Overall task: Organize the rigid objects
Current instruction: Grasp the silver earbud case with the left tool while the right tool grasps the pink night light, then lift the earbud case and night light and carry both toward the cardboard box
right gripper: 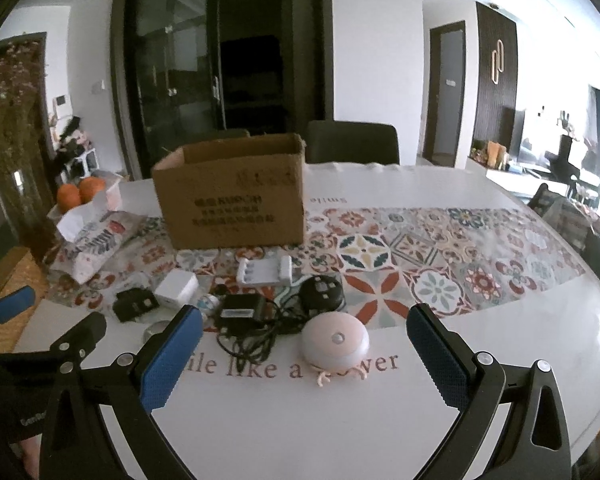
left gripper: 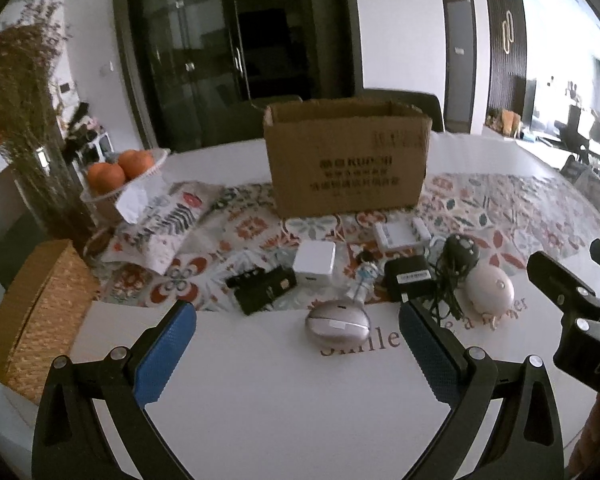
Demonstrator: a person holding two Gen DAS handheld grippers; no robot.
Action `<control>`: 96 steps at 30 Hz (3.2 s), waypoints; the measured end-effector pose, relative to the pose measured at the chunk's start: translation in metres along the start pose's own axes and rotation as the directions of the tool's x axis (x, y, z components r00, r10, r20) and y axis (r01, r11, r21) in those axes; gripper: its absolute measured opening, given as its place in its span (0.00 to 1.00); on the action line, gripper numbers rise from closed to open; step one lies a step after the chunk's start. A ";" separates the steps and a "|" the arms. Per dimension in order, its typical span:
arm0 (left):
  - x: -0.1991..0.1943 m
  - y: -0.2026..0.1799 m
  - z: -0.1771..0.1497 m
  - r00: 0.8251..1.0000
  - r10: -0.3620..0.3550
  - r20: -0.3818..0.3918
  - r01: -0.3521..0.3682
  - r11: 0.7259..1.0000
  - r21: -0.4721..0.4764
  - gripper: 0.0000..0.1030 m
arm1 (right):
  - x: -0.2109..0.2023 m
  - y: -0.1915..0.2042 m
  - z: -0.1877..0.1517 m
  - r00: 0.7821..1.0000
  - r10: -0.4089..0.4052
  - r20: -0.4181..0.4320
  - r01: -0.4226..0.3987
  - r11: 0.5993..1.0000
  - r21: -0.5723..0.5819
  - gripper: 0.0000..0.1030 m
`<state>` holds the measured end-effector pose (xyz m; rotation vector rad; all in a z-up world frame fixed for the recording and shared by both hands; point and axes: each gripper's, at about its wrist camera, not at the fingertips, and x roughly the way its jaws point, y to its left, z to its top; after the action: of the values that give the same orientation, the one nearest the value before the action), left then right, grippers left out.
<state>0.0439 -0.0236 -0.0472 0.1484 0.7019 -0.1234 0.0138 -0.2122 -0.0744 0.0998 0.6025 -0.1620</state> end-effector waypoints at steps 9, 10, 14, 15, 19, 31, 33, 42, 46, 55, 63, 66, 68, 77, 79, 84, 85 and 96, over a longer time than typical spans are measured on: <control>0.038 -0.010 0.001 0.996 -0.016 -0.087 0.019 0.999 0.028 1.00 | 0.035 -0.011 -0.005 0.996 -0.038 -0.083 0.040 0.999 0.019 1.00; 0.043 -0.011 0.000 0.995 -0.019 -0.102 0.022 0.999 0.028 1.00 | 0.038 -0.011 -0.005 0.995 -0.041 -0.092 0.043 0.999 0.019 1.00; 0.059 -0.013 -0.003 0.990 -0.020 -0.139 0.024 0.999 0.034 1.00 | 0.054 -0.013 -0.010 0.991 -0.042 -0.125 0.046 0.999 0.025 1.00; 0.061 -0.014 -0.002 0.990 -0.018 -0.143 0.023 0.999 0.035 1.00 | 0.056 -0.014 -0.011 0.991 -0.044 -0.129 0.048 0.998 0.026 1.00; 0.073 -0.017 -0.004 0.985 -0.017 -0.170 0.025 0.999 0.047 1.00 | 0.070 -0.018 -0.015 0.986 -0.048 -0.163 0.056 0.997 0.046 1.00; 0.106 -0.019 -0.013 0.966 -0.020 -0.257 0.035 0.998 0.055 0.99 | 0.105 -0.022 -0.027 0.969 -0.066 -0.239 0.084 0.994 0.065 1.00; 0.111 -0.020 -0.015 0.962 -0.023 -0.271 0.040 0.998 0.055 0.97 | 0.108 -0.023 -0.028 0.967 -0.074 -0.242 0.092 0.994 0.064 1.00; 0.128 -0.021 -0.021 0.952 -0.051 -0.301 0.069 0.996 0.050 0.92 | 0.125 -0.024 -0.033 0.957 -0.083 -0.279 0.103 0.993 0.058 0.99; 0.135 -0.021 -0.021 0.949 -0.063 -0.308 0.081 0.996 0.043 0.87 | 0.132 -0.024 -0.034 0.954 -0.080 -0.290 0.101 0.993 0.058 0.99; 0.136 -0.022 -0.019 0.943 -0.127 -0.309 0.141 0.990 0.025 0.63 | 0.143 -0.025 -0.037 0.950 -0.030 -0.310 0.061 0.994 0.092 0.86; 0.133 -0.022 -0.019 0.944 -0.125 -0.305 0.139 0.990 0.027 0.63 | 0.143 -0.023 -0.039 0.949 -0.021 -0.313 0.051 0.995 0.086 0.73; 0.128 -0.022 -0.017 0.950 -0.125 -0.286 0.140 0.990 0.031 0.63 | 0.141 -0.024 -0.040 0.949 -0.018 -0.316 0.049 0.995 0.090 0.73; 0.123 -0.022 -0.015 0.954 -0.127 -0.270 0.142 0.989 0.035 0.63 | 0.136 -0.024 -0.039 0.951 -0.020 -0.308 0.050 0.995 0.090 0.73; 0.100 -0.020 -0.004 0.968 -0.149 -0.202 0.159 0.987 0.036 0.63 | 0.106 -0.023 -0.026 0.969 -0.040 -0.243 0.061 0.995 0.080 0.73; 0.096 -0.018 -0.002 0.970 -0.153 -0.188 0.162 0.986 0.033 0.63 | 0.099 -0.021 -0.021 0.974 -0.034 -0.222 0.052 0.996 0.077 0.73; 0.088 -0.013 0.009 0.978 -0.146 -0.149 0.153 0.988 0.032 0.63 | 0.088 -0.014 -0.009 0.983 -0.015 -0.183 0.027 0.998 0.062 0.73; 0.086 -0.012 0.012 0.980 -0.141 -0.139 0.147 0.988 0.036 0.63 | 0.086 -0.013 -0.007 0.985 -0.011 -0.174 0.021 0.998 0.060 0.73; 0.068 0.002 0.042 0.991 -0.127 -0.041 0.128 0.991 0.035 0.63 | 0.073 0.000 0.021 0.996 0.018 -0.089 -0.015 0.999 0.035 0.73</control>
<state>0.1224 -0.0330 -0.0595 0.1424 0.7481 -0.2570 0.0853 -0.2239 -0.0986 0.1458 0.6885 -0.1522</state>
